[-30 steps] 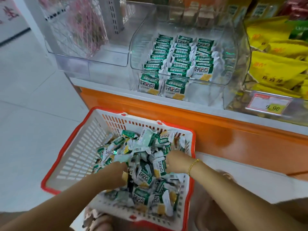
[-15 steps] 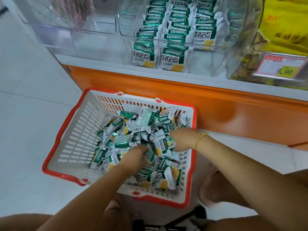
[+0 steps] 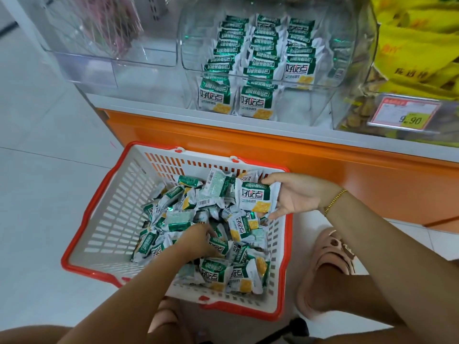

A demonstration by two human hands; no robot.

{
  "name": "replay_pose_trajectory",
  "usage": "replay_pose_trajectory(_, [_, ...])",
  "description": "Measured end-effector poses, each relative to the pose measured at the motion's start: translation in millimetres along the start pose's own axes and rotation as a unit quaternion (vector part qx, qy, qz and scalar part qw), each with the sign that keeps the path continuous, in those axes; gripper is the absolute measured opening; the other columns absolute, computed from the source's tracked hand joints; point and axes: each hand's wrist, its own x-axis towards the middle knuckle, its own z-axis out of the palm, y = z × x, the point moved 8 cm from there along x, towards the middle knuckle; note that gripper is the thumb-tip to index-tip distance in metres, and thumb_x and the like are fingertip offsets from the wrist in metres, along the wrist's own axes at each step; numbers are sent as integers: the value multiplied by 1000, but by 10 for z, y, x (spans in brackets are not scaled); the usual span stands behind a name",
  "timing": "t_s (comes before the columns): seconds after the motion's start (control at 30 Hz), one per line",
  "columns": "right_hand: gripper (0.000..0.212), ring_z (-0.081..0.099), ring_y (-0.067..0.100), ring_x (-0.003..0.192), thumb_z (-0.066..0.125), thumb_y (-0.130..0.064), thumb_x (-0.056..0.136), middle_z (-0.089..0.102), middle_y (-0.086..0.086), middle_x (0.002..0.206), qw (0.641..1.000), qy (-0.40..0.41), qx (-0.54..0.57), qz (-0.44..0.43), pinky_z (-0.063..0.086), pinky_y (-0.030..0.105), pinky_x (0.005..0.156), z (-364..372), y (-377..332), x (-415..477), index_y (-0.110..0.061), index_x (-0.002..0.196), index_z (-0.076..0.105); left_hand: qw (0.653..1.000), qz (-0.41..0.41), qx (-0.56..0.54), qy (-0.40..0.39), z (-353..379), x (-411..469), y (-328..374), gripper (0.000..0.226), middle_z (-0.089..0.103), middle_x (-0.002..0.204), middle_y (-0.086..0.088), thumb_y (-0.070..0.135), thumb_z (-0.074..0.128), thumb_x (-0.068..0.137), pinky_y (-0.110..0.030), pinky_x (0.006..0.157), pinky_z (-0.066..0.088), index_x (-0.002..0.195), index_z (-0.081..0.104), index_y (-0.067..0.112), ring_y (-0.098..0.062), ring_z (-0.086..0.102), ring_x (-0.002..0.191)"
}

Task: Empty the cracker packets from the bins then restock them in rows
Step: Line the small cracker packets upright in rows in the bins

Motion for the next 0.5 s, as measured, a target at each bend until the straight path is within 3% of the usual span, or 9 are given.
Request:
replay_pose_trajectory(0.13, [82, 68, 31, 96, 91, -43, 54, 65, 18, 120, 998, -41, 41, -39, 59, 33, 68, 44, -43, -65, -19, 125, 58, 991, 12, -120, 57, -277, -101, 88, 33, 59, 93, -3, 25, 77, 79, -23, 62, 42, 105, 58, 16, -14, 54, 72])
replay_pose_trajectory(0.23, [87, 69, 27, 95, 92, -35, 54, 59, 14, 129, 999, -6, 12, -42, 58, 30, 72, 51, -74, -74, -11, 128, 53, 948, -3, -308, 82, -557, -242, 164, 36, 58, 96, -8, 25, 74, 82, -19, 58, 43, 110, 52, 18, -15, 57, 73])
replay_pose_trajectory(0.33, [54, 70, 22, 91, 71, -20, 76, 51, 7, 136, 997, 31, -19, -64, 58, 25, 71, 132, -171, -82, 0, 123, 53, 885, -3, -458, 82, -772, -438, 310, 33, 52, 87, -16, 23, 76, 78, -36, 71, 56, 96, 51, 12, -25, 57, 72])
replay_pose_trajectory(0.37, [47, 71, 21, 90, 66, -21, 79, 56, 6, 129, 996, 32, -32, -78, 58, 24, 70, 190, -219, -85, -1, 120, 55, 867, -2, -490, 91, -838, -486, 341, 33, 46, 82, -6, 23, 77, 76, -46, 80, 56, 89, 51, 8, -20, 47, 70])
replay_pose_trajectory(0.4, [46, 70, 19, 86, 64, -23, 80, 62, 6, 119, 995, 31, -36, -93, 57, 22, 67, 248, -268, -86, -1, 119, 55, 851, -5, -515, 106, -912, -565, 380, 34, 39, 82, -31, 20, 76, 78, -50, 86, 54, 84, 49, 1, -39, 58, 81])
replay_pose_trajectory(0.43, [49, 70, 18, 80, 66, -24, 78, 63, 6, 110, 993, 38, -34, -106, 57, 21, 62, 288, -315, -85, 1, 118, 52, 842, 0, -525, 122, -980, -614, 405, 36, 35, 105, -40, 18, 74, 81, -50, 91, 52, 82, 46, -5, -44, 51, 108])
replay_pose_trajectory(0.5, [63, 64, 13, 64, 72, -27, 73, 61, 8, 106, 987, 70, -48, -138, 53, 19, 54, 332, -427, -95, 4, 121, 46, 842, 20, -519, 147, -1096, -678, 484, 37, 43, 68, -23, 20, 71, 85, -49, 94, 51, 71, 44, -2, -27, 64, 80])
